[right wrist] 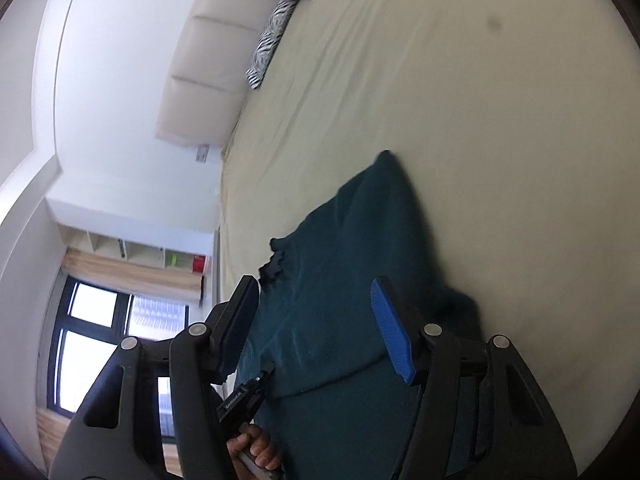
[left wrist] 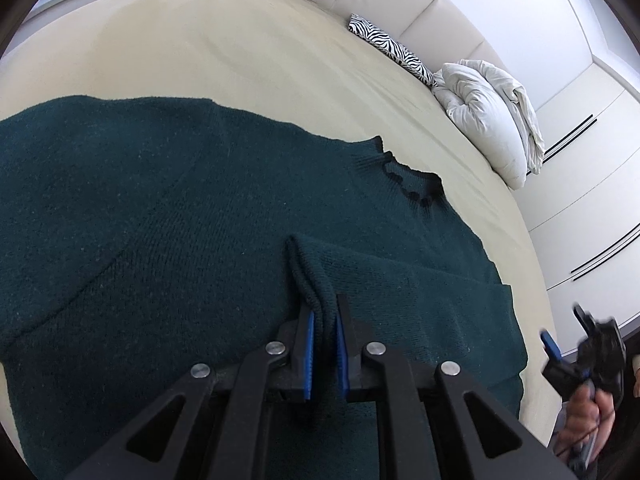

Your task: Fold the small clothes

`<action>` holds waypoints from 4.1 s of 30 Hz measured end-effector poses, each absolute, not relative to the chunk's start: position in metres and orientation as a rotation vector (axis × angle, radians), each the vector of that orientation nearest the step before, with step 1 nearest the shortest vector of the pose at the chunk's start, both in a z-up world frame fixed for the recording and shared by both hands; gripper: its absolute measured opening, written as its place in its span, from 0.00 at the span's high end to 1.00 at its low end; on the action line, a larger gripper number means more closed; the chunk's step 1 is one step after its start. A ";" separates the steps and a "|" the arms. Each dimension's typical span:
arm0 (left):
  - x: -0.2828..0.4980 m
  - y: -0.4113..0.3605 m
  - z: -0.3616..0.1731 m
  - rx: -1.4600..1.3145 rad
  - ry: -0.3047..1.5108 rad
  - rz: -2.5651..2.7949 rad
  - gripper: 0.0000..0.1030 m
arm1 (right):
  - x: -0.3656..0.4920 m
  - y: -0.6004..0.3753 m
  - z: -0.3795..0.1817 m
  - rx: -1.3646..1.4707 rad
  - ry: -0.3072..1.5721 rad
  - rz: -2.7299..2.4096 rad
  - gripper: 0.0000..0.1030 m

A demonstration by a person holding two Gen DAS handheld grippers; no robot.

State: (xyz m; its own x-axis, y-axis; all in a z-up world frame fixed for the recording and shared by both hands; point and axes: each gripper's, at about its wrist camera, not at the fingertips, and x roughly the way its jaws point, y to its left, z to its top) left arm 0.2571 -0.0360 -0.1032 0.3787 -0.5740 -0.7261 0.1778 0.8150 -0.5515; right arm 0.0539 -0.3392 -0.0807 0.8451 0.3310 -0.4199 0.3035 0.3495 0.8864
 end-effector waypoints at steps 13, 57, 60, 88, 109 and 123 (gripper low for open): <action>0.254 -0.030 -0.114 -0.425 1.040 -0.550 0.87 | 0.086 -0.351 -0.134 1.344 0.771 0.138 0.45; 0.181 0.374 -0.100 -1.259 0.647 0.178 0.92 | 0.073 -0.048 -0.065 1.125 0.782 0.393 0.40; 0.201 0.303 -0.045 -0.933 0.675 0.058 0.91 | 0.069 -0.063 -0.070 1.142 0.757 0.364 0.40; 0.150 -0.038 -0.074 0.265 0.748 -0.309 0.44 | 0.233 -0.027 -0.139 1.237 1.087 0.426 0.42; 0.131 0.049 -0.056 -0.103 0.829 -0.377 0.31 | 0.230 -0.065 -0.060 0.677 1.084 0.258 0.93; 0.209 0.097 -0.017 -0.284 0.809 -0.355 0.71 | 0.184 -0.170 -0.085 0.680 1.077 0.059 0.93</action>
State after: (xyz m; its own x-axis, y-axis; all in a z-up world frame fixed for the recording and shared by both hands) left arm 0.2094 0.0969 -0.0170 0.6365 -0.4133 -0.6512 0.1996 0.9038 -0.3785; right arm 0.1842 -0.1702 -0.0848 0.4927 0.3634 -0.7907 0.2754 0.7968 0.5378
